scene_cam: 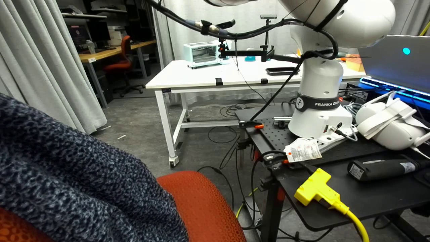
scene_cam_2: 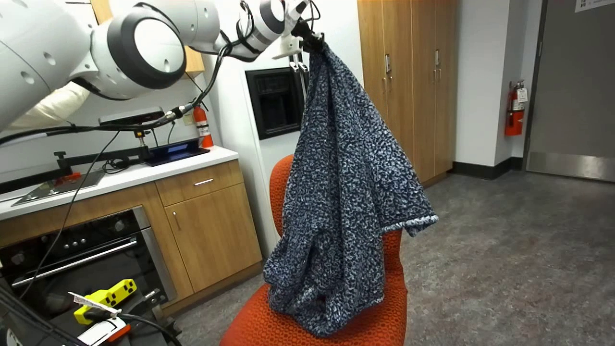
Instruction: Hang the fleece on the backrest of the chair
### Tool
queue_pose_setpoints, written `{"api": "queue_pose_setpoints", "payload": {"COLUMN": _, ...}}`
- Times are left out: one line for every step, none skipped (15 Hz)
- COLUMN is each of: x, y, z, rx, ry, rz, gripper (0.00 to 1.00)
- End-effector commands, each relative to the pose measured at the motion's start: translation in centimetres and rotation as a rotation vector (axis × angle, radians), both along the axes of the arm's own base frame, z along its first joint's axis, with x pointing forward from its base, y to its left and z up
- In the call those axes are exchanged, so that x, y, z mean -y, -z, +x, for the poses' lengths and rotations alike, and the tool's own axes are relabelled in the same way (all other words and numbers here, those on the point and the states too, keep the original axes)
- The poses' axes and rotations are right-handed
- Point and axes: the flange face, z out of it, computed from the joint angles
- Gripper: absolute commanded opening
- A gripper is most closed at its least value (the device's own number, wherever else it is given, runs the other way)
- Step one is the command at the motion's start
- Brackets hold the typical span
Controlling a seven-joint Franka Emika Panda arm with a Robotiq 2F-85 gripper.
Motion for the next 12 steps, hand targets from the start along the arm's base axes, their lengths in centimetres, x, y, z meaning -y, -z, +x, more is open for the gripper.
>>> {"api": "queue_pose_setpoints", "payload": {"x": -1.4, "y": 4.1, "z": 0.8, "rx": -0.058, "ry": -0.134, "rz": 0.094, "gripper": 0.01}}
{"api": "queue_pose_setpoints", "payload": {"x": -1.8, "y": 5.6, "z": 1.0, "rx": -0.094, "ry": -0.162, "rz": 0.105, "gripper": 0.01}}
{"api": "queue_pose_setpoints", "payload": {"x": -2.3, "y": 7.0, "z": 1.1, "rx": -0.127, "ry": -0.192, "rz": 0.11, "gripper": 0.01}}
{"api": "queue_pose_setpoints", "payload": {"x": -2.6, "y": 8.3, "z": 1.3, "rx": -0.155, "ry": -0.215, "rz": 0.111, "gripper": 0.01}}
{"api": "queue_pose_setpoints", "payload": {"x": -2.9, "y": 9.4, "z": 1.4, "rx": -0.182, "ry": -0.242, "rz": 0.109, "gripper": 0.01}}
{"api": "queue_pose_setpoints", "payload": {"x": -3.1, "y": 10.5, "z": 1.4, "rx": -0.209, "ry": -0.261, "rz": 0.101, "gripper": 0.01}}
{"api": "queue_pose_setpoints", "payload": {"x": -3.3, "y": 11.5, "z": 1.4, "rx": -0.245, "ry": -0.278, "rz": 0.095, "gripper": 0.29}}
{"api": "queue_pose_setpoints", "payload": {"x": -3.4, "y": 12.4, "z": 1.4, "rx": -0.274, "ry": -0.292, "rz": 0.083, "gripper": 0.29}}
{"api": "queue_pose_setpoints", "payload": {"x": -3.5, "y": 13.2, "z": 1.4, "rx": -0.302, "ry": -0.292, "rz": 0.061, "gripper": 0.36}}
{"api": "queue_pose_setpoints", "payload": {"x": -3.6, "y": 13.8, "z": 1.4, "rx": -0.326, "ry": -0.299, "rz": 0.04, "gripper": 0.43}}
{"api": "queue_pose_setpoints", "payload": {"x": -3.7, "y": 14.4, "z": 1.4, "rx": -0.349, "ry": -0.303, "rz": 0.021, "gripper": 0.51}}
{"api": "queue_pose_setpoints", "payload": {"x": -3.8, "y": 14.9, "z": 1.3, "rx": -0.375, "ry": -0.307, "rz": 0.0, "gripper": 0.59}}
